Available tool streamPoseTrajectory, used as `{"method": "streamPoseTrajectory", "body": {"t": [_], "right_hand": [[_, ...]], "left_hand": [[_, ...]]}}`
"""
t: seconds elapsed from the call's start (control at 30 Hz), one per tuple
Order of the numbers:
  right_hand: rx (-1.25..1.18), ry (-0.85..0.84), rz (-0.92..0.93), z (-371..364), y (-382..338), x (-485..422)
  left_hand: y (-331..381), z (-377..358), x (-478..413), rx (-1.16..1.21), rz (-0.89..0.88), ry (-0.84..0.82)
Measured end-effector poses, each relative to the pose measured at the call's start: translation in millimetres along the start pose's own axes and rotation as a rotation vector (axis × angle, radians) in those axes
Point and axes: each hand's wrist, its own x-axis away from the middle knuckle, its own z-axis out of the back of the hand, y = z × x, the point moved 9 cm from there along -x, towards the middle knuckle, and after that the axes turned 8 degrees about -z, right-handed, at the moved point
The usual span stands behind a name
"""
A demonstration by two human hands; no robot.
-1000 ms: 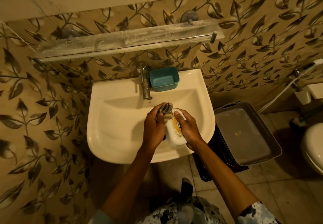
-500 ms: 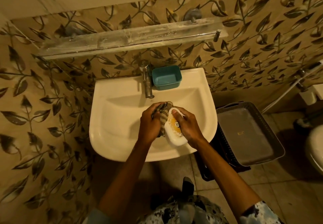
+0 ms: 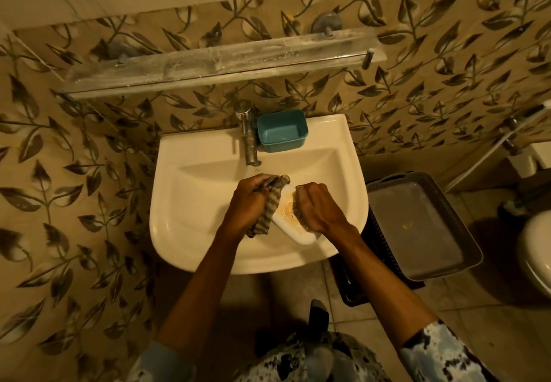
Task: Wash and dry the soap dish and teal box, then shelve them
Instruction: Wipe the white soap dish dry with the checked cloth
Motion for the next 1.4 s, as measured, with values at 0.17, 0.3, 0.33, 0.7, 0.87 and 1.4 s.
{"method": "streamPoseTrajectory", "body": {"t": [0.17, 0.3, 0.33, 0.7, 0.87, 1.4], "right_hand": [[-0.224, 0.112, -0.054, 24, 1, 0], [-0.251, 0.141, -0.083, 27, 8, 6], [-0.226, 0.137, -0.053, 27, 3, 8], [-0.182, 0.216, 0.046, 46, -17, 17], [-0.272, 0.363, 0.095, 65, -30, 19], [-0.855, -0.244, -0.145, -1, -18, 4]], "left_hand": [[9, -25, 0, -0.098, -0.192, 0.005], [-19, -8, 6, 0.096, -0.048, 0.178], [-23, -8, 8, 0.149, -0.037, 0.200], [-2, -17, 20, 0.042, -0.239, 0.348], [-64, -48, 39, 0.770, 0.297, 0.329], [14, -23, 16, -0.202, -0.414, 0.240]]}}
